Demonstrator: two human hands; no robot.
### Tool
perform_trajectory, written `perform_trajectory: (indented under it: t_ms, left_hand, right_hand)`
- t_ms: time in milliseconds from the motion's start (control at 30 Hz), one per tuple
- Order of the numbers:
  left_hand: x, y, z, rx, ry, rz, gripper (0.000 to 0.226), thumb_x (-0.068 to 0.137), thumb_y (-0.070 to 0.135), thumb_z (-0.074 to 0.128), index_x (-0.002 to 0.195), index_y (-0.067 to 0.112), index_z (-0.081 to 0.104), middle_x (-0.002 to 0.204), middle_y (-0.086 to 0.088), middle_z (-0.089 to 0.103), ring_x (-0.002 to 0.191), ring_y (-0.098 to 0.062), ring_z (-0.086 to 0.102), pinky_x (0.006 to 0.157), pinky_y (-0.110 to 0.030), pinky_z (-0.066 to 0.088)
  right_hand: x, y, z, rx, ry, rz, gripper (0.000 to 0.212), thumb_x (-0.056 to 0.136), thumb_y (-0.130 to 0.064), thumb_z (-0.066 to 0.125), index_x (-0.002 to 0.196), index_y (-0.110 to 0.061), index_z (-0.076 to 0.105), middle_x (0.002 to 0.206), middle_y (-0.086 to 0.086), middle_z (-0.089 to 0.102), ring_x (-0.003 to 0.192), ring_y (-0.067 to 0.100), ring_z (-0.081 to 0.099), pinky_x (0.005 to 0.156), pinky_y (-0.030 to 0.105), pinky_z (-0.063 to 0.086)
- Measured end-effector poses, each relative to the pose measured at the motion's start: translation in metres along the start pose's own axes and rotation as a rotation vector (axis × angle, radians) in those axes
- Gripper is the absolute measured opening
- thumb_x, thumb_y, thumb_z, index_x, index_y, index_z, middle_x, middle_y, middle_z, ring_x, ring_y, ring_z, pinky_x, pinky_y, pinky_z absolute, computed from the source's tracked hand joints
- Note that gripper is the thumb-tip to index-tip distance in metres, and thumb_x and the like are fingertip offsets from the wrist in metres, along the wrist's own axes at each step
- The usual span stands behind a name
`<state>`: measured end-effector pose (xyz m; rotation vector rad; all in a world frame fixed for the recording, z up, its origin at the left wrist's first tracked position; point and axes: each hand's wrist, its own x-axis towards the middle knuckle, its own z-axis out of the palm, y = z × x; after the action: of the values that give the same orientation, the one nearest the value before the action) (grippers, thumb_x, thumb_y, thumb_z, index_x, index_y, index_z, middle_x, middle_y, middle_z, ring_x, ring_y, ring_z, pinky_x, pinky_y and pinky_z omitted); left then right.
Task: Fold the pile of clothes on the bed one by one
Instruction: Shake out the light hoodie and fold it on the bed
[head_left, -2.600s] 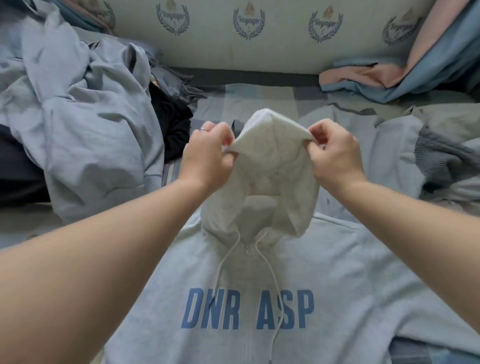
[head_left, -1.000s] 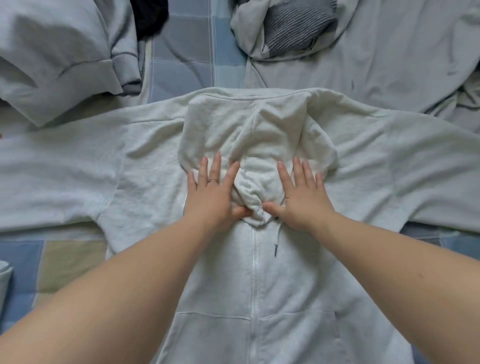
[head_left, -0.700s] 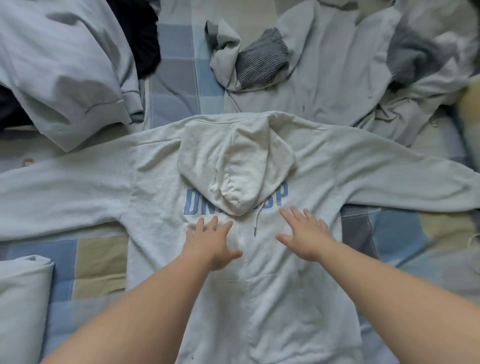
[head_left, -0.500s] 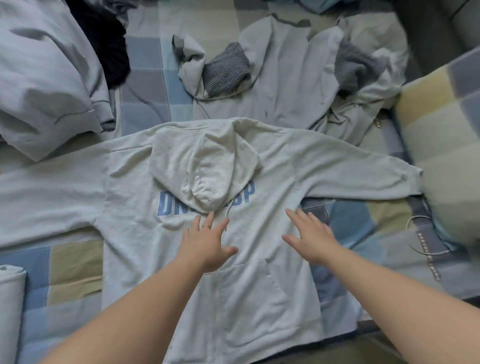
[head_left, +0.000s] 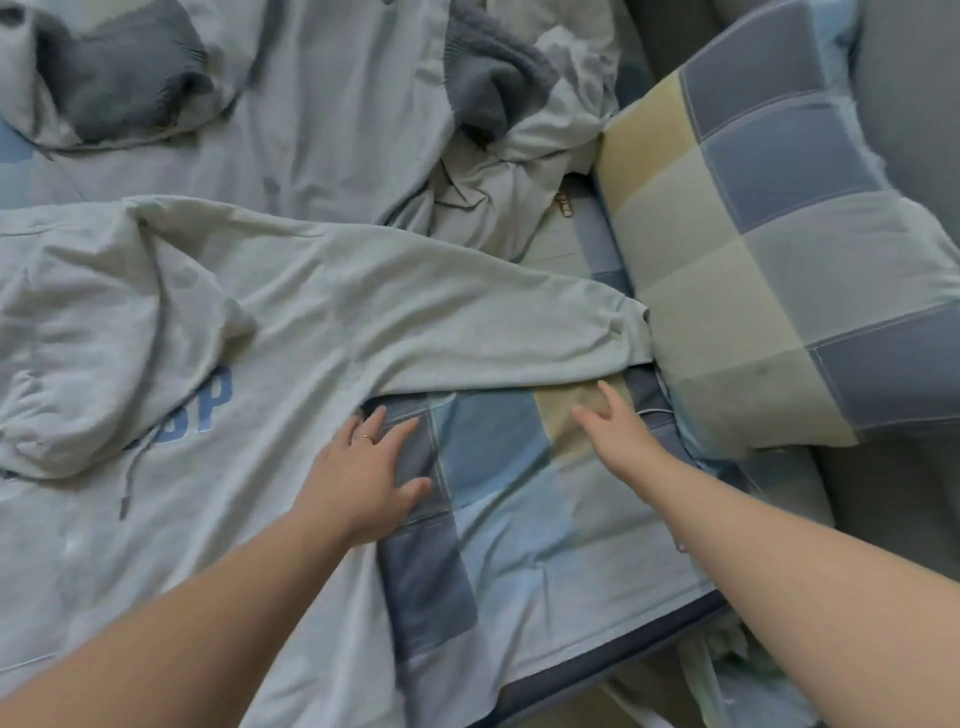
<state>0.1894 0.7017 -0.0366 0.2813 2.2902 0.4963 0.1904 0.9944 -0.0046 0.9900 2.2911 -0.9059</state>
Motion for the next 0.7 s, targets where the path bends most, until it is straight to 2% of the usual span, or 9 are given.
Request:
perform_trajectory:
  t_ms: [67,167,267,333,433,500,600,667,700]
  left_hand:
    - [0.042,0.034,0.022,0.031,0.01,0.02,0.077,0.096,0.059,0.051,0.159,0.041,0.011,0.17,-0.001,0.0,0.155,-0.029,-0.001,0.125,-0.042,0.011]
    - [0.095,0.071,0.04,0.099,0.067,0.09,0.074,0.098,0.055,0.049,0.159,0.039,0.011,0.17,-0.002,-0.002,0.155,-0.03,-0.003,0.125,-0.043,0.009]
    - [0.133,0.094,0.049,0.155,0.142,0.145,0.073,0.099,0.052,0.049,0.159,0.037,0.011,0.17,-0.001,-0.002,0.155,-0.03,-0.003,0.125,-0.046,0.008]
    - [0.148,0.102,0.057,0.174,0.127,0.157,0.073,0.099,0.051,0.048,0.159,0.038,0.01,0.17,0.001,0.001,0.155,-0.029,0.002,0.125,-0.048,0.008]
    - [0.159,0.106,0.07,0.192,0.113,0.145,0.071,0.098,0.053,0.046,0.158,0.04,0.012,0.169,0.003,0.009,0.154,-0.029,0.009,0.124,-0.049,0.008]
    - [0.161,0.11,0.072,0.148,0.144,0.109,0.065,0.099,0.054,0.044,0.157,0.039,0.019,0.168,0.003,0.017,0.153,-0.028,0.015,0.124,-0.047,0.011]
    - [0.159,0.123,0.053,-0.174,0.164,0.051,0.052,0.103,0.047,0.045,0.152,0.035,0.038,0.157,0.003,0.042,0.146,-0.021,0.036,0.116,-0.036,0.029]
    - [0.154,0.134,0.031,-0.638,0.22,0.019,0.041,0.105,0.039,0.048,0.144,0.03,0.053,0.144,0.006,0.056,0.131,-0.011,0.052,0.099,-0.023,0.039]
    - [0.152,0.14,0.017,-0.842,0.261,0.009,0.039,0.105,0.036,0.048,0.142,0.028,0.056,0.139,0.007,0.059,0.126,-0.008,0.055,0.097,-0.02,0.039]
  right_hand:
    - [0.048,0.019,-0.01,0.179,0.041,0.093,0.07,0.097,-0.046,0.057,0.156,-0.022,0.028,0.155,0.004,0.04,0.136,0.029,0.045,0.114,0.051,0.038]
    - [0.1,0.029,-0.009,0.577,-0.022,0.233,0.058,0.097,-0.041,0.06,0.145,-0.016,0.04,0.14,0.005,0.05,0.121,0.026,0.055,0.095,0.044,0.053]
    - [0.138,0.035,-0.002,0.964,-0.075,0.314,0.06,0.096,-0.035,0.066,0.146,-0.015,0.041,0.145,0.009,0.049,0.131,0.029,0.052,0.101,0.044,0.05]
    - [0.159,0.038,0.002,1.18,-0.067,0.334,0.059,0.094,-0.035,0.069,0.145,-0.017,0.044,0.142,0.008,0.054,0.128,0.028,0.056,0.094,0.042,0.053]
    - [0.176,0.041,0.003,1.324,-0.005,0.349,0.045,0.094,-0.029,0.069,0.135,-0.017,0.053,0.125,0.009,0.066,0.107,0.025,0.067,0.069,0.037,0.059]
    - [0.18,0.043,0.001,1.326,0.058,0.343,0.036,0.096,-0.016,0.065,0.13,-0.018,0.055,0.12,0.009,0.068,0.098,0.025,0.069,0.061,0.036,0.059]
    - [0.168,0.035,-0.009,1.282,0.101,0.236,0.038,0.093,-0.006,0.063,0.127,-0.023,0.057,0.12,0.005,0.067,0.103,0.025,0.068,0.069,0.038,0.062]
    - [0.15,0.022,-0.015,1.119,0.161,0.068,0.037,0.092,-0.004,0.064,0.123,-0.022,0.059,0.114,-0.001,0.067,0.104,0.021,0.068,0.079,0.039,0.062]
    - [0.138,0.013,-0.018,1.019,0.185,-0.041,0.035,0.091,-0.003,0.064,0.121,-0.02,0.059,0.11,-0.005,0.069,0.103,0.017,0.068,0.086,0.038,0.06]
